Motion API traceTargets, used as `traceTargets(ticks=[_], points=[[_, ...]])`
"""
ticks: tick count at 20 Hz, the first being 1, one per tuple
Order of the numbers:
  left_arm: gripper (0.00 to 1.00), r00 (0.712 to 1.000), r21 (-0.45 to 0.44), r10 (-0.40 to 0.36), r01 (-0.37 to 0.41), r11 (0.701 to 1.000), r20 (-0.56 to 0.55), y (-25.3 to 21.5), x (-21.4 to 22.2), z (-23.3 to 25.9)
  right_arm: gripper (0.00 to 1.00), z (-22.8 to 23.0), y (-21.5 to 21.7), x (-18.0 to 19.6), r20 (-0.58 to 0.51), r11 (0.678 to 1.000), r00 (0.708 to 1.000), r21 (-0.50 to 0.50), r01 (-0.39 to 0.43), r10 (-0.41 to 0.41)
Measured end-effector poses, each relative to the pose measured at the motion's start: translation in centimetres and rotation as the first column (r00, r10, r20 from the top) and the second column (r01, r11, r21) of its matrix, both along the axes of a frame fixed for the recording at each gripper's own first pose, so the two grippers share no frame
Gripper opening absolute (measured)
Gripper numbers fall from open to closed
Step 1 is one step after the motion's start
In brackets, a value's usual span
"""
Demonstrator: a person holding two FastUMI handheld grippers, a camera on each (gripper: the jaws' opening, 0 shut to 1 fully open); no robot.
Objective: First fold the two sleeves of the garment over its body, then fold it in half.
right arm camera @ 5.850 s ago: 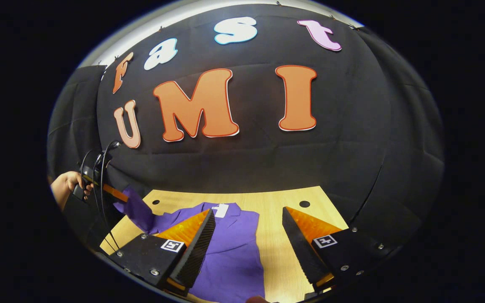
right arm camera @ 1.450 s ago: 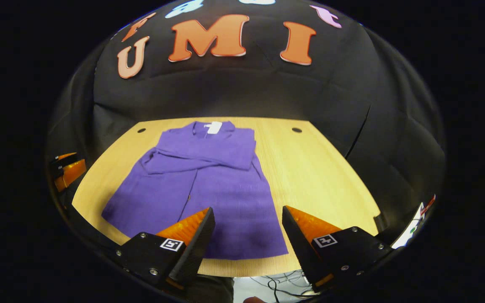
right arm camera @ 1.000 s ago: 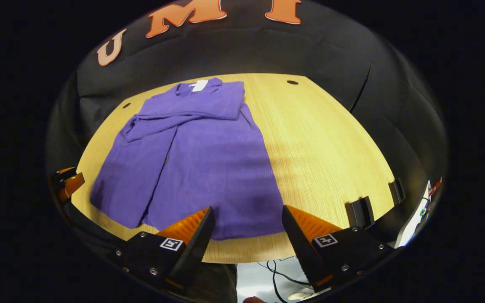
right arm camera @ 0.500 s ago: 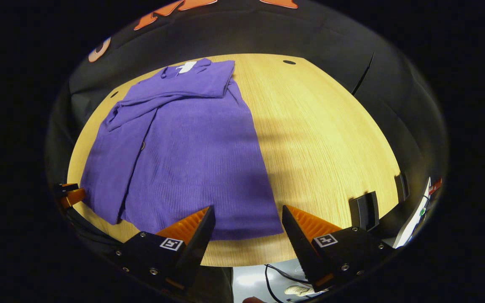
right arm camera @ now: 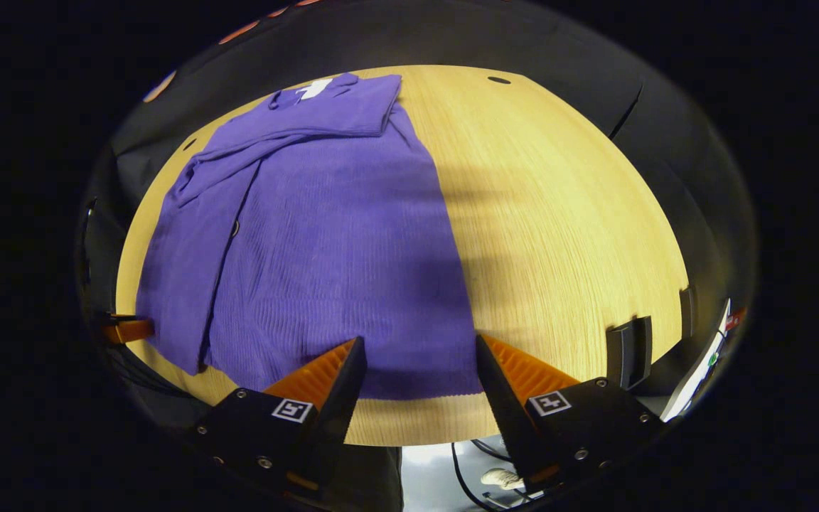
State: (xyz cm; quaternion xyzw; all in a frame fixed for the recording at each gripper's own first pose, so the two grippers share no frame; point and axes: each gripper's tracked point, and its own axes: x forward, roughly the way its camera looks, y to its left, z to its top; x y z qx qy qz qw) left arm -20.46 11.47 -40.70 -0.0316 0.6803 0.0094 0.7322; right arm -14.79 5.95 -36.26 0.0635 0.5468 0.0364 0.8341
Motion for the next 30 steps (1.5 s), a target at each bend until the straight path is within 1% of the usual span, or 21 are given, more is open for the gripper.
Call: traceTargets(ticks=[2, 3, 4, 5, 6, 7, 8, 9, 10, 11, 12, 13, 14, 15, 16, 17, 18, 22, 26, 30], points=[[0.89, 1.0, -0.002, 0.017, -0.017, 1.0, -0.023, 0.1, 0.3, 0.3, 0.87, -0.3, 0.1, -0.1, -0.007, 1.0, 1.0, 0.002, -0.018, 0.018], [0.89, 1.0, -0.007, 0.008, -0.009, 1.0, -0.021, 0.2, 0.7, 0.5, 0.78, -0.3, 0.0, -0.2, -0.009, 1.0, 1.0, 0.004, -0.024, 0.024], [0.82, 1.0, -0.015, 0.006, -0.006, 1.0, -0.019, 0.1, 0.8, 0.6, 0.73, -0.2, 0.2, -0.2, -0.01, 1.0, 1.0, 0.009, -0.025, 0.025], [0.7, 1.0, -0.029, -0.001, 0.0, 1.0, -0.025, -0.2, 1.1, 0.6, 0.61, -0.1, 0.4, -0.2, -0.011, 0.999, 0.999, 0.016, -0.034, 0.034], [0.58, 1.0, -0.037, -0.012, 0.011, 0.999, -0.028, -0.4, 1.7, 0.7, 0.57, -0.2, 0.7, -0.1, -0.012, 0.999, 0.999, 0.02, -0.044, 0.044], [0.46, 0.999, -0.054, -0.019, 0.017, 0.998, -0.036, -0.7, 2.2, 0.8, 0.46, -0.1, 0.8, -0.1, -0.015, 0.998, 0.998, 0.026, -0.057, 0.057], [0.36, 0.999, -0.062, -0.024, 0.022, 0.998, -0.041, -1.0, 2.9, 0.7, 0.43, -0.1, 0.9, -0.1, -0.018, 0.997, 0.997, 0.027, -0.074, 0.075], [0.29, 0.998, -0.067, -0.038, 0.035, 0.997, -0.046, -1.1, 3.7, 0.7, 0.36, -0.1, 1.0, -0.1, -0.021, 0.995, 0.995, 0.027, -0.092, 0.092], [0.19, 0.998, -0.07, -0.05, 0.047, 0.996, -0.047, -1.0, 4.5, 0.8, 0.33, -0.2, 1.2, 0.0, -0.025, 0.995, 0.995, 0.035, -0.095, 0.096], [0.16, 0.997, -0.074, -0.055, 0.052, 0.996, -0.047, -1.0, 5.4, 0.8, 0.25, 0.1, 1.3, 0.1, -0.024, 0.995, 0.995, 0.044, -0.092, 0.093], [0.13, 0.997, -0.08, -0.064, 0.06, 0.995, -0.044, -0.9, 6.4, 0.8, 0.22, -0.1, 1.4, 0.3, -0.023, 0.996, 0.997, 0.058, -0.075, 0.076], [0.13, 0.997, -0.093, -0.066, 0.062, 0.994, -0.044, -0.9, 7.5, 0.8, 0.12, 0.1, 1.3, 0.2, -0.033, 0.996, 0.998, 0.075, -0.057, 0.06], [0.11, 0.997, -0.11, -0.059, 0.053, 0.992, -0.054, -0.9, 8.6, 0.6, 0.1, 0.3, 1.5, 0.3, -0.04, 0.994, 0.998, 0.098, -0.041, 0.045], [0.11, 0.997, -0.141, -0.047, 0.037, 0.989, -0.063, -0.8, 6.9, 0.5, 0.08, 0.4, 1.9, 0.4, -0.049, 0.991, 0.998, 0.132, -0.018, 0.025], [0.1, 0.997, -0.166, -0.019, 0.006, 0.986, -0.076, -1.1, 6.5, 1.1, 0.07, 0.6, 2.3, 0.4, -0.062, 0.985, 0.998, 0.17, 0.002, 0.009], [0.1, 0.997, -0.189, 0.005, -0.021, 0.982, -0.082, -1.2, 8.5, 1.1, 0.05, 0.8, 2.5, 0.6, -0.065, 0.981, 0.998, 0.193, 0.018, -0.005], [0.08, 0.996, -0.213, 0.019, -0.037, 0.976, -0.084, -1.5, 8.6, 1.1, 0.05, 1.2, 2.7, 0.8, -0.059, 0.977, 0.998, 0.213, 0.02, -0.007], [0.08, 0.998, -0.242, 0.024, -0.036, 0.97, -0.052, -0.8, 9.3, 3.1, 0.05, 3.3, 3.0, 1.2, -0.016, 0.968, 1.0, 0.249, 0.021, -0.018], [0.08, 0.999, -0.242, -0.038, 0.042, 0.969, 0.022, -1.0, 10.6, 5.9, 0.05, 7.0, 3.7, 1.9, 0.044, 0.95, 0.998, 0.312, 0.017, -0.033], [0.08, 0.992, -0.254, -0.08, 0.103, 0.962, 0.101, -1.8, 13.1, 9.5, 0.05, 10.5, 3.6, 2.9, 0.105, 0.95, 0.994, 0.313, -0.01, -0.024]])
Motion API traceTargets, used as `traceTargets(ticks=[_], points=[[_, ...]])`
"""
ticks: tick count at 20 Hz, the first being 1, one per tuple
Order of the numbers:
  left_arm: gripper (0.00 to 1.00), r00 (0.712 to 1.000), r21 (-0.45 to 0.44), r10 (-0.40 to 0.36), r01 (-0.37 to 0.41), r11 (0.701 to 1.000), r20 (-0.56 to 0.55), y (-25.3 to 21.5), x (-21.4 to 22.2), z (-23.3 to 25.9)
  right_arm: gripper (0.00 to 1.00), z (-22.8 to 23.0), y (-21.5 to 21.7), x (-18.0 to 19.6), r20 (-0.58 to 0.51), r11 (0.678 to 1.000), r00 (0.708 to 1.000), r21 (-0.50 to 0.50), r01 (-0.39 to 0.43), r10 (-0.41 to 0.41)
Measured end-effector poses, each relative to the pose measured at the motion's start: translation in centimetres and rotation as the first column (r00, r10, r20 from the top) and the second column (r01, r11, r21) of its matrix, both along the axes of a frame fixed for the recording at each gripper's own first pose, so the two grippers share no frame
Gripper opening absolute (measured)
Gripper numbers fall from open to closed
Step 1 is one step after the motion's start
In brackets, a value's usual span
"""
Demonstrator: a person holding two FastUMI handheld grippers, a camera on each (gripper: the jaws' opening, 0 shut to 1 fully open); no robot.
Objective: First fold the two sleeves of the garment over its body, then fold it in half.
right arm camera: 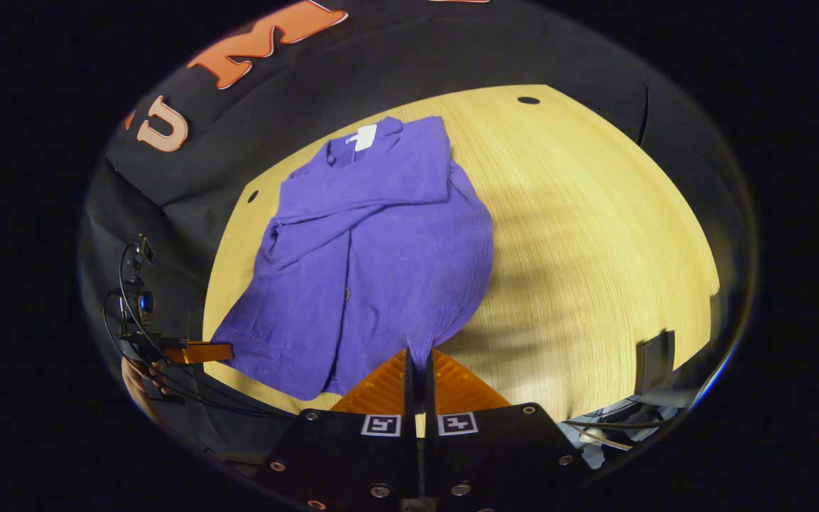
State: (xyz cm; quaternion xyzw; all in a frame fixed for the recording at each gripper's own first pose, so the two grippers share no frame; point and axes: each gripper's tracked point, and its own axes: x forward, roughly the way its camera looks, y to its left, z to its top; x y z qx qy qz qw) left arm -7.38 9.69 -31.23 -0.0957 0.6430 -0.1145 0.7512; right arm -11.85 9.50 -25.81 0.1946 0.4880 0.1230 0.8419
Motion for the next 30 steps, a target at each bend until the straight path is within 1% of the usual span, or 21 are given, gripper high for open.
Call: traceTargets(ticks=[2, 5, 10, 13, 19, 24, 27, 30], points=[[0.08, 1.0, -0.014, -0.005, 0.005, 1.0, 0.026, -0.1, 0.8, 1.8, 0.05, 1.4, -0.1, 0.4, 0.017, 1.0, 1.0, -0.002, -0.008, 0.008], [0.08, 0.997, -0.019, -0.01, 0.011, 1.0, 0.072, -0.3, 2.8, 4.6, 0.04, 4.0, 0.0, 1.9, 0.047, 0.999, 0.999, 0.042, -0.012, 0.01], [0.08, 0.99, -0.007, 0.001, 0.0, 1.0, 0.138, -0.3, 7.2, 7.9, 0.04, 7.9, -0.2, 5.8, 0.111, 0.994, 0.994, 0.103, -0.021, 0.01], [0.08, 0.987, 0.002, -0.005, 0.005, 1.0, 0.161, -0.6, 9.7, 9.5, 0.04, 9.3, -0.4, 8.3, 0.133, 0.992, 0.991, 0.119, -0.032, 0.016], [0.08, 0.972, 0.065, -0.074, 0.061, 0.996, 0.225, -0.8, 16.2, 12.9, 0.04, 12.5, -0.8, 13.6, 0.194, 0.991, 0.979, 0.105, -0.077, 0.055], [0.08, 0.962, 0.094, -0.097, 0.075, 0.993, 0.255, -0.7, 21.8, 14.3, 0.04, 13.9, -0.6, 18.0, 0.223, 0.99, 0.971, 0.085, -0.11, 0.089], [0.08, 0.961, 0.127, -0.121, 0.092, 0.988, 0.249, -0.3, 25.5, 14.0, 0.04, 13.8, -0.5, 22.0, 0.227, 0.989, 0.967, 0.059, -0.133, 0.117], [0.08, 0.964, 0.162, -0.146, 0.112, 0.98, 0.221, 0.1, 29.3, 13.0, 0.04, 13.2, -1.2, 25.6, 0.215, 0.989, 0.968, 0.037, -0.144, 0.133]])
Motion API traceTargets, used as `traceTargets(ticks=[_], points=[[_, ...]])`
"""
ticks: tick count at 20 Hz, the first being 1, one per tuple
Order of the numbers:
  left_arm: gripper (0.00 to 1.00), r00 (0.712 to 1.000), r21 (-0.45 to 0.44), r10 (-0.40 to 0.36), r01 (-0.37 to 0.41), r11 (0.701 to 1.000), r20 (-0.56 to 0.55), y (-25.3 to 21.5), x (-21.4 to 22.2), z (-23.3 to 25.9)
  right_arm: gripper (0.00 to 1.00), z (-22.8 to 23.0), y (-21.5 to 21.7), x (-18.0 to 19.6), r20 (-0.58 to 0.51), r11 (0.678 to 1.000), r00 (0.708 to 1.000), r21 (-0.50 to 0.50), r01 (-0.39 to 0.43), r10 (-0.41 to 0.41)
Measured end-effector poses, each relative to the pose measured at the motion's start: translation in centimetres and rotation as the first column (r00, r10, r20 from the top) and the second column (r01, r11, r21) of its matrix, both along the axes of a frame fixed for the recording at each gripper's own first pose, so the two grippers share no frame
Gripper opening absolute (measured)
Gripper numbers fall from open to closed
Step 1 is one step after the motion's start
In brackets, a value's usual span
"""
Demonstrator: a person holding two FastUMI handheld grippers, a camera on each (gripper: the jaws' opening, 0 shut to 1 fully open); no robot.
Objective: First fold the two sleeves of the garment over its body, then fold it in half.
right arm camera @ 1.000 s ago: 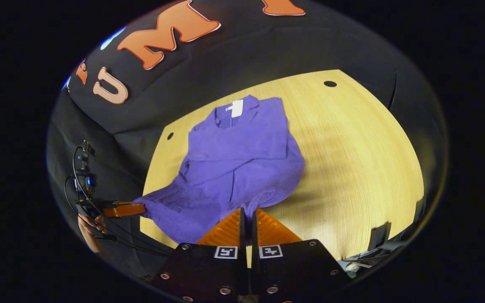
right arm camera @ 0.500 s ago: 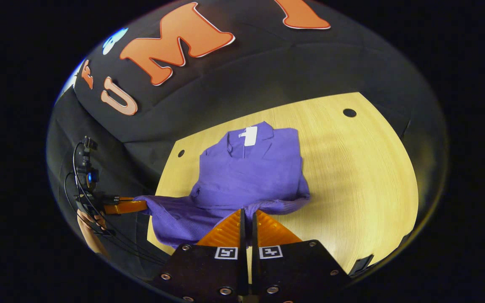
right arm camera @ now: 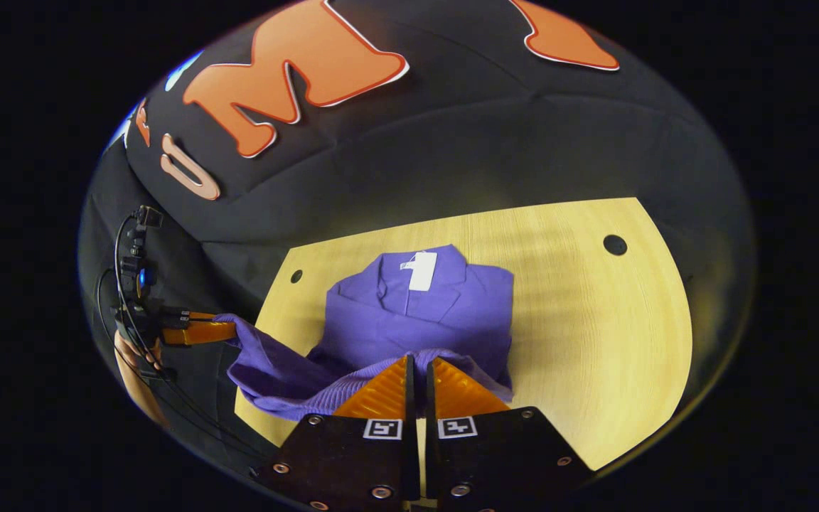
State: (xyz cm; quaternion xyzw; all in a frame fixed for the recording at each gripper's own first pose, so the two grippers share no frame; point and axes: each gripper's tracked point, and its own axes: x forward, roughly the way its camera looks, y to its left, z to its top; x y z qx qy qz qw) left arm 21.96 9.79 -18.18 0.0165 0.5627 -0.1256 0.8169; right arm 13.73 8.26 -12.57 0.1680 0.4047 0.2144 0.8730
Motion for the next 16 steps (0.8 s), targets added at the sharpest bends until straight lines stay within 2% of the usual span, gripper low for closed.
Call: traceTargets(ticks=[4, 5, 9, 13, 14, 16], points=[[0.08, 1.0, 0.049, 0.013, -0.012, 0.999, -0.023, 0.7, 5.4, -2.0, 0.04, -1.8, -1.1, 5.1, -0.046, 1.0, 0.999, -0.02, 0.005, -0.006], [0.1, 0.999, 0.059, 0.022, -0.02, 0.998, -0.025, 1.1, 6.5, -2.3, 0.04, -2.6, -1.1, 6.9, -0.057, 1.0, 0.998, -0.019, 0.001, -0.002], [0.08, 0.998, 0.108, 0.04, -0.036, 0.993, -0.038, 2.1, 10.3, -5.0, 0.04, -4.3, -1.3, 11.1, -0.097, 0.999, 0.995, -0.032, 0.0, -0.003], [0.11, 0.992, 0.166, 0.13, -0.128, 0.978, 0.001, 3.3, 13.5, -8.1, 0.07, -5.8, -1.3, 15.2, -0.155, 0.995, 0.983, 0.026, 0.101, -0.096], [0.17, 0.988, 0.184, 0.151, -0.156, 0.97, 0.042, 3.8, 14.6, -8.6, 0.08, -6.2, -1.2, 16.1, -0.163, 0.991, 0.979, 0.035, 0.132, -0.124], [0.22, 0.975, 0.233, 0.181, -0.208, 0.95, 0.132, 5.2, 16.5, -8.3, 0.13, -6.5, -1.7, 17.9, -0.146, 0.979, 0.971, 0.054, 0.196, -0.187]])
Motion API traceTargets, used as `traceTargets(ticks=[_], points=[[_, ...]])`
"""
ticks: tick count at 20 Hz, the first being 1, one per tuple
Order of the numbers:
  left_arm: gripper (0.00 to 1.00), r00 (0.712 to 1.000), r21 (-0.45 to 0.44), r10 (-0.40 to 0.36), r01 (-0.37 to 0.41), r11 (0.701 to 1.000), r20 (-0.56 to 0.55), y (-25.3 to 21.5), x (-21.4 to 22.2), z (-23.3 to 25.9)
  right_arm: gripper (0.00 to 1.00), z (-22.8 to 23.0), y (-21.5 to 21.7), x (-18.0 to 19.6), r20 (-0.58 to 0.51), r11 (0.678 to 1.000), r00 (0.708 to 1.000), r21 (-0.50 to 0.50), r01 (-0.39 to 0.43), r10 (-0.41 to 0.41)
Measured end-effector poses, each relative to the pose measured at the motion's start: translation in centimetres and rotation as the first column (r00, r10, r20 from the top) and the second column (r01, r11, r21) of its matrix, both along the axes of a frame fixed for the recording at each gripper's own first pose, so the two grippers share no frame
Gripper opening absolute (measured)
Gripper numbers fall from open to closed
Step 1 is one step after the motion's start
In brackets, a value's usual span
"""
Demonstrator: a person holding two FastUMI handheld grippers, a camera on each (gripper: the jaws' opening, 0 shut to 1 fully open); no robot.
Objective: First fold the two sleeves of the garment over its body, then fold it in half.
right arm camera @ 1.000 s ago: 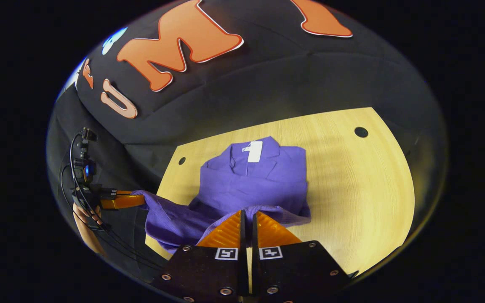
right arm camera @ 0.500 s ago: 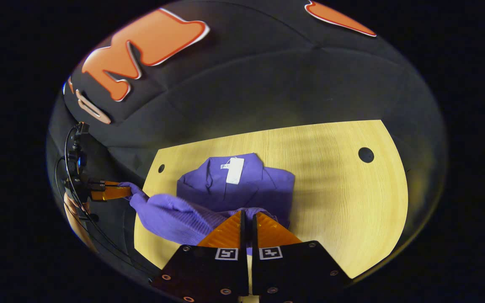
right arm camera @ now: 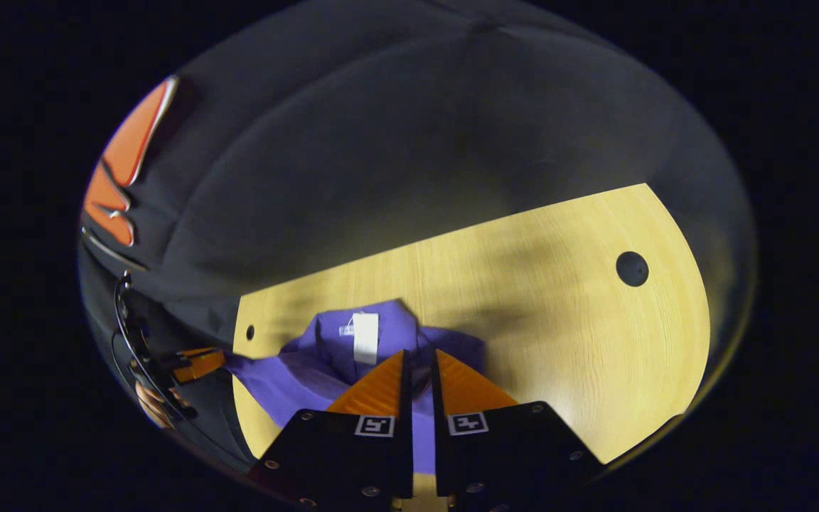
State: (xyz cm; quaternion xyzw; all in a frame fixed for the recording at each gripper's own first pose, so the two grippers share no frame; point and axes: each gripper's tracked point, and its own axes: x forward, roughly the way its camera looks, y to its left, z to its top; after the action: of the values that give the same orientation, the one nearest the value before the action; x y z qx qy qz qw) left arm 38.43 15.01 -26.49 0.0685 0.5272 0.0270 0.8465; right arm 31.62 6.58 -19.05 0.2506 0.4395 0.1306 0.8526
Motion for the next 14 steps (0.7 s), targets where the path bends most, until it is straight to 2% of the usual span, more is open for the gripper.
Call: traceTargets(ticks=[1, 2, 3, 4, 5, 6, 7, 8, 9, 10, 11, 13, 14], points=[[0.23, 0.998, 0.04, 0.01, -0.012, 0.999, 0.055, 0.6, 0.6, 0.4, 0.16, 0.1, -0.4, 0.4, 0.0, 1.0, 1.0, 0.016, 0.023, -0.023], [0.3, 0.995, 0.055, 0.011, -0.017, 0.998, 0.099, 0.8, 1.3, 1.0, 0.19, 0.3, -1.1, 0.6, 0.005, 0.999, 0.999, 0.021, 0.038, -0.039], [0.31, 0.991, 0.05, 0.012, -0.018, 0.999, 0.131, 0.5, 1.5, 1.5, 0.23, 0.3, -2.0, 0.8, 0.014, 0.999, 0.999, 0.007, 0.053, -0.053], [0.37, 0.987, 0.036, 0.016, -0.022, 0.999, 0.158, 0.1, 1.5, 2.2, 0.24, 0.3, -2.8, 0.7, 0.031, 0.998, 0.998, -0.016, 0.062, -0.061], [0.42, 0.984, 0.015, 0.022, -0.026, 1.0, 0.177, -0.3, 1.3, 3.2, 0.3, 0.5, -3.4, 0.7, 0.05, 0.996, 0.996, -0.043, 0.072, -0.07], [0.58, 0.979, -0.005, 0.031, -0.03, 1.0, 0.202, -1.0, 1.2, 3.9, 0.34, 0.8, -3.6, 0.4, 0.077, 0.996, 0.995, -0.063, 0.069, -0.064], [0.74, 0.976, -0.026, 0.037, -0.032, 0.999, 0.217, -1.8, 0.8, 3.9, 0.43, 1.5, -3.7, 0.1, 0.106, 0.995, 0.993, -0.08, 0.065, -0.057], [0.85, 0.97, -0.034, 0.044, -0.037, 0.999, 0.238, -2.1, 0.5, 4.4, 0.47, 2.3, -3.7, -0.4, 0.135, 0.994, 0.99, -0.094, 0.054, -0.041], [0.85, 0.964, -0.045, 0.05, -0.04, 0.998, 0.26, -2.1, 0.2, 5.1, 0.54, 3.1, -3.8, -1.2, 0.165, 0.993, 0.986, -0.11, 0.044, -0.026], [0.87, 0.959, -0.058, 0.055, -0.04, 0.997, 0.279, -2.3, -0.4, 6.2, 0.58, 4.0, -3.7, -1.9, 0.195, 0.991, 0.981, -0.127, 0.034, -0.009], [0.87, 0.954, -0.074, 0.061, -0.041, 0.996, 0.295, -2.6, -1.0, 7.0, 0.66, 4.8, -3.7, -2.5, 0.223, 0.988, 0.975, -0.152, 0.037, -0.002], [0.92, 0.947, -0.098, 0.063, -0.033, 0.995, 0.314, -3.1, -2.5, 8.8, 0.75, 7.0, -3.3, -3.4, 0.304, 0.98, 0.953, -0.193, 0.058, 0.003], [0.92, 0.944, -0.107, 0.06, -0.026, 0.994, 0.324, -3.3, -3.3, 9.6, 0.75, 8.2, -3.3, -4.3, 0.329, 0.977, 0.944, -0.206, 0.062, 0.01]])
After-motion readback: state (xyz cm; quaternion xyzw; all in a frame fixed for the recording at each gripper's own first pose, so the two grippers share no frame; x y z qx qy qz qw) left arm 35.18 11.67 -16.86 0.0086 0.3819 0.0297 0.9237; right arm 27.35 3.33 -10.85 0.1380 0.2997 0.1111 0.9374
